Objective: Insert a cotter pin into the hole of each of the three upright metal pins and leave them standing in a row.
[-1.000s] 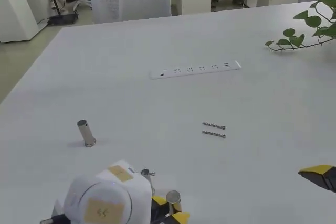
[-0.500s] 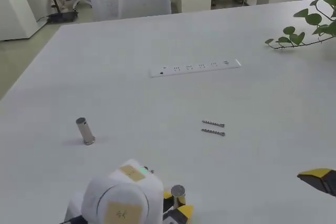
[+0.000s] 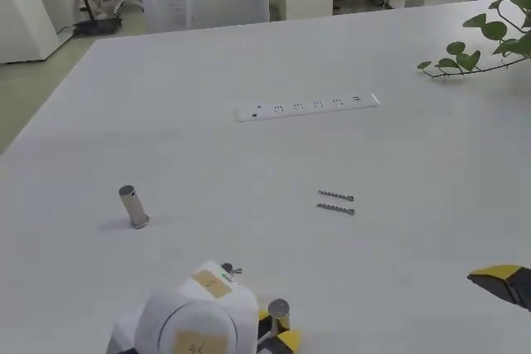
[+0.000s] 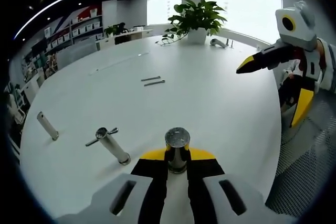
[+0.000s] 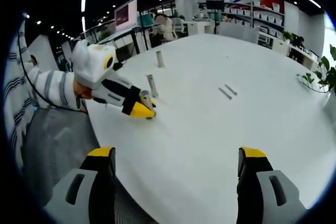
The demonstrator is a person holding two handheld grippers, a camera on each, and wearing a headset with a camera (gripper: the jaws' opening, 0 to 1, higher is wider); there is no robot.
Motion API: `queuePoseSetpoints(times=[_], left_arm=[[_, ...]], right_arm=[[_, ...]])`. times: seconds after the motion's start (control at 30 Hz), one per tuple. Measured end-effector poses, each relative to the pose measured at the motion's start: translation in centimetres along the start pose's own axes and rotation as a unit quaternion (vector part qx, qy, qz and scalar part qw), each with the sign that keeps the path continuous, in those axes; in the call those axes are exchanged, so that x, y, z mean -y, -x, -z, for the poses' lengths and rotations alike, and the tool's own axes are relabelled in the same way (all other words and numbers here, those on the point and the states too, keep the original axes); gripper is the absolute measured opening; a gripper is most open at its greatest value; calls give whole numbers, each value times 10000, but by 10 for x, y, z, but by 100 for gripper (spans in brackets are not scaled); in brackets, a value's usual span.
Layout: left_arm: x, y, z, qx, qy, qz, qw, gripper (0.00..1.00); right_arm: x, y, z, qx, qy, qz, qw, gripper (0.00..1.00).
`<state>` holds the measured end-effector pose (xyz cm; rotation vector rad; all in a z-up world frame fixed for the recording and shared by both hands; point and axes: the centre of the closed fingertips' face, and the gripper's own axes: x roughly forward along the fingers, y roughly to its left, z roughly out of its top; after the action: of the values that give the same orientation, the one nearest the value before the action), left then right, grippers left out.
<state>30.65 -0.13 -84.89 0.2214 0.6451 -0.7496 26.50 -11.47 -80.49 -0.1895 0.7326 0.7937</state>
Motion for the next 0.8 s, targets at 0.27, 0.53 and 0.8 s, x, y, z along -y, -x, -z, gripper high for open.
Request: queuePoseSetpoints(times=[0.27,0.53,0.8], left_arm=[[-2,-2,-1,60,-38,-35,10000,12],[-1,0,-1,65,140,65,9999,13],[2,2,9,-113,96,185,9997,22]], right_arm=[[-1,0,0,-8,13,-6,10000,97],[0,0,0,-44,71,-15,10000,98],[2,1,-2,-61,120,-13,9999,97]])
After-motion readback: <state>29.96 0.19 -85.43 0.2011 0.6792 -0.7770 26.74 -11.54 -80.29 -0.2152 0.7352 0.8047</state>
